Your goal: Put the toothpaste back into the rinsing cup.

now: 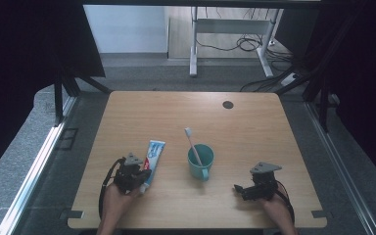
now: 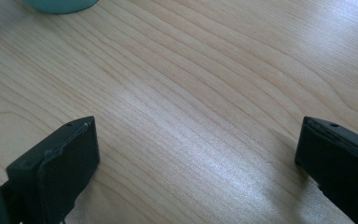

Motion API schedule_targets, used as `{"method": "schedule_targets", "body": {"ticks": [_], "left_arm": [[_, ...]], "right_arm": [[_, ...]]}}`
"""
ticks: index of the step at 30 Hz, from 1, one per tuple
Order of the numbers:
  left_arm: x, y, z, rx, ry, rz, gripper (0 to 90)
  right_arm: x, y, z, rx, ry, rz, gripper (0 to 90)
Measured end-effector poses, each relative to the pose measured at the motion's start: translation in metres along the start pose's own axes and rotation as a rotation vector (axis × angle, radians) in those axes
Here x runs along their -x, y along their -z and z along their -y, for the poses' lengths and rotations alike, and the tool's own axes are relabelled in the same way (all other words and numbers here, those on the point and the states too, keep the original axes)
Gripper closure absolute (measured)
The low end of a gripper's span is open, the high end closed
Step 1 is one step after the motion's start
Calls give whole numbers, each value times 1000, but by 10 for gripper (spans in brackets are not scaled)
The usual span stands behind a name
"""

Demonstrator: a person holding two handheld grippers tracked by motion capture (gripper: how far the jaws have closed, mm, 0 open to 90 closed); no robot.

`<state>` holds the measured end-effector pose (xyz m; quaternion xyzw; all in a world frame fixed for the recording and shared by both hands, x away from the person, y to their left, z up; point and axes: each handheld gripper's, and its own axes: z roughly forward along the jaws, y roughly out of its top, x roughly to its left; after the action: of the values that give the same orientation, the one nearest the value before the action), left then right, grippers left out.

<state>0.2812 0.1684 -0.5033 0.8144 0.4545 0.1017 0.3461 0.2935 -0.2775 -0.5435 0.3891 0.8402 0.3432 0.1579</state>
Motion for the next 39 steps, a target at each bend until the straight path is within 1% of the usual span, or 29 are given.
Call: {"method": "schedule_targets", "body": {"ticks": [4, 6, 9, 11, 12, 14, 21, 24, 26, 29, 33, 36, 39], "left_arm": [[4, -4, 1, -14, -11, 18, 897], [6, -6, 1, -22, -19, 10, 897], [6, -10, 2, -42, -26, -18, 897], [4, -12, 4, -57, -22, -46, 896], [1, -12, 7, -55, -7, -50, 896], [-3, -11, 9, -43, 15, -37, 897], [-10, -8, 10, -51, 18, -70, 895], [-14, -6, 9, -51, 19, -57, 885], [-14, -4, 8, -44, 10, -46, 862], [-14, 2, 4, -28, -9, -45, 822], [-18, 8, -1, -12, -36, -65, 704], [-22, 10, -3, -23, -45, -79, 608], [-27, 8, -4, -56, -49, -81, 512]], "right_arm": [[0, 0, 0, 0, 0, 0, 0], [0, 0, 0, 0, 0, 0, 0], [0, 0, 0, -1, 0, 0, 0], [0, 0, 0, -1, 0, 0, 0], [0, 0, 0, -1, 0, 0, 0], [0, 0, 0, 0, 0, 0, 0], [0, 0, 0, 0, 0, 0, 0], [0, 0, 0, 0, 0, 0, 0], [0, 0, 0, 0, 0, 0, 0], [0, 0, 0, 0, 0, 0, 0], [0, 0, 0, 0, 0, 0, 0], [0, 0, 0, 0, 0, 0, 0], [0, 0, 0, 0, 0, 0, 0]]}}
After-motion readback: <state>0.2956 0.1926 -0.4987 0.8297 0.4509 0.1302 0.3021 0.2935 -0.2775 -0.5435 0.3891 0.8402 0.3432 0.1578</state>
